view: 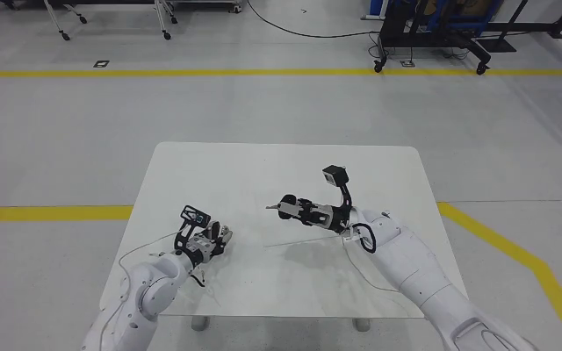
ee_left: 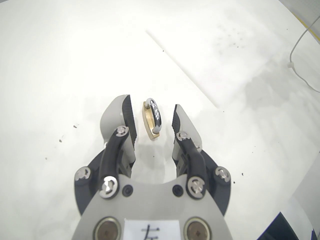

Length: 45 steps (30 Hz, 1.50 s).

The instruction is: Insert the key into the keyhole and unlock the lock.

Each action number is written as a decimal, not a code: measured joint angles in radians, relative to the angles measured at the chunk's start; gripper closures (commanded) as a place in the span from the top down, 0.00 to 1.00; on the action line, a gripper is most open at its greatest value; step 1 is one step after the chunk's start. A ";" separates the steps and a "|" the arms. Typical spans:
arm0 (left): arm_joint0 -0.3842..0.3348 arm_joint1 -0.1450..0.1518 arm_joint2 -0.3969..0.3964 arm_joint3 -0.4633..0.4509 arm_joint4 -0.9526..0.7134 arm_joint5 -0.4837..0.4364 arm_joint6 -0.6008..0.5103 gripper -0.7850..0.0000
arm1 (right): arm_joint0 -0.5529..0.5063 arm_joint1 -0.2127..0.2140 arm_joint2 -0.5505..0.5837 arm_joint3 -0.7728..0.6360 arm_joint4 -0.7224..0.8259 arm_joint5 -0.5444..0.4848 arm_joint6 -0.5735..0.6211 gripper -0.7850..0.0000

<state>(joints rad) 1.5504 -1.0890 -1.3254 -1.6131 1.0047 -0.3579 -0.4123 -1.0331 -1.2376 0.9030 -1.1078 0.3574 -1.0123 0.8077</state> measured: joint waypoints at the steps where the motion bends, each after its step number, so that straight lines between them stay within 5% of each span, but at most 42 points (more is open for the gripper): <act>1: 0.000 0.000 0.000 0.000 -0.008 -0.008 -0.007 0.00 | 0.000 0.000 0.000 0.000 0.000 0.000 0.000 0.00; 17: -0.018 -0.003 0.004 0.005 -0.032 0.034 0.002 0.00 | 0.000 0.000 0.000 0.000 0.000 0.000 0.000 0.00; 27: -0.018 -0.011 -0.033 0.012 -0.493 -0.142 0.052 0.00 | 0.000 0.000 0.000 0.000 0.000 0.000 0.000 0.00; 35: -0.015 -0.014 -0.028 0.009 -0.484 -0.121 0.070 0.00 | -0.002 0.000 0.002 -0.003 0.000 0.001 -0.005 0.00; 45: -0.065 -0.035 -0.001 0.075 -0.872 -0.109 0.061 0.00 | -0.025 -0.021 0.030 -0.016 0.005 0.000 -0.125 0.00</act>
<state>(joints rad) 1.4859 -1.1236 -1.3259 -1.5378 0.1327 -0.4665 -0.3514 -1.0583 -1.2584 0.9327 -1.1240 0.3624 -1.0123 0.6829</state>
